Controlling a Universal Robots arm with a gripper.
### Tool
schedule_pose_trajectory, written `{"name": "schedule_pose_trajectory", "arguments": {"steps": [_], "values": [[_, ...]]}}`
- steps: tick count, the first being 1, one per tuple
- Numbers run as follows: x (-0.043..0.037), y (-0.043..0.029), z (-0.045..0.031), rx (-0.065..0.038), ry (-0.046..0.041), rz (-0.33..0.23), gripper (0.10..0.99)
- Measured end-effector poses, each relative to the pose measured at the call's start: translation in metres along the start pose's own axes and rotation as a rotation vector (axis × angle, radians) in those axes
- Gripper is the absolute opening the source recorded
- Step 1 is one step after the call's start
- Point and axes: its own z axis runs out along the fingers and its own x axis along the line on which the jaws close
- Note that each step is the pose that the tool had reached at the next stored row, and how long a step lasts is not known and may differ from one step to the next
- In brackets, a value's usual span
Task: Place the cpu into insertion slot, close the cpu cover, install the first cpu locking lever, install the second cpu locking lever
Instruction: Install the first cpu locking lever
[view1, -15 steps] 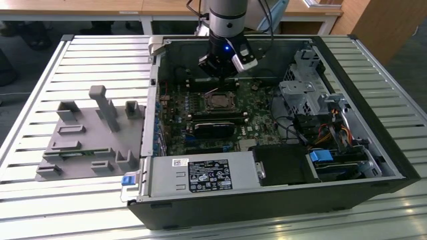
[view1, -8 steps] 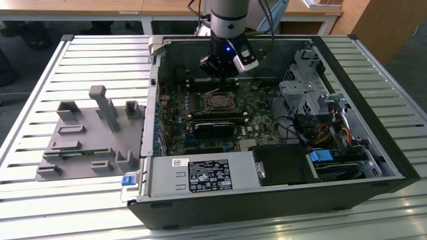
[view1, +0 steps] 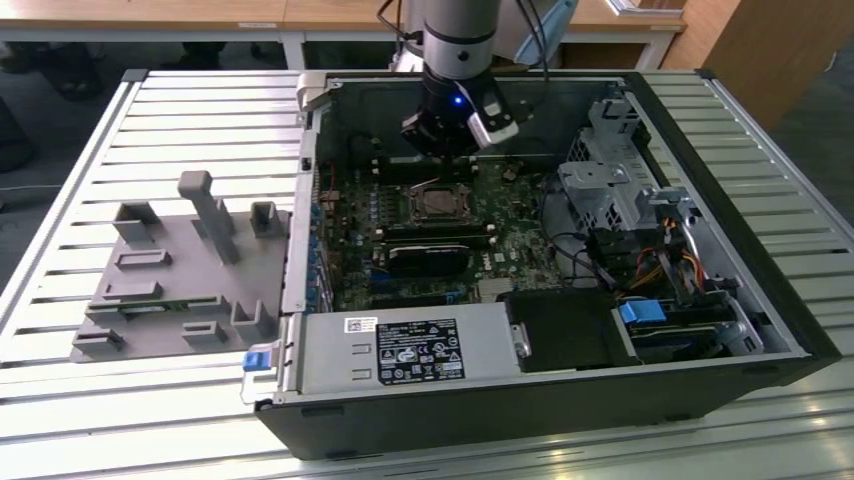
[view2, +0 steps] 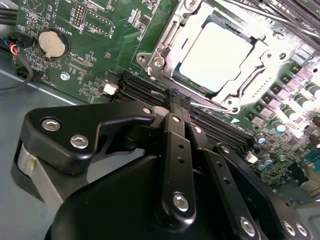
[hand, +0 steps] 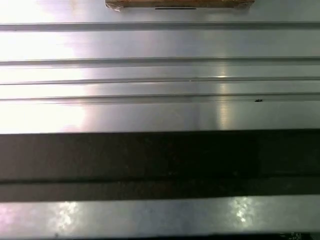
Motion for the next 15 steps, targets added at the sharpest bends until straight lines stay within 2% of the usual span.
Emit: {"name": "schedule_pose_trajectory", "arguments": {"steps": [10, 15], "values": [[-0.0026, 0.0004, 0.0052, 0.001, -0.0001, 0.0, 0.106], [-0.0032, 0.0003, 0.0089, 0.008, -0.0003, 0.0, 0.106]]}}
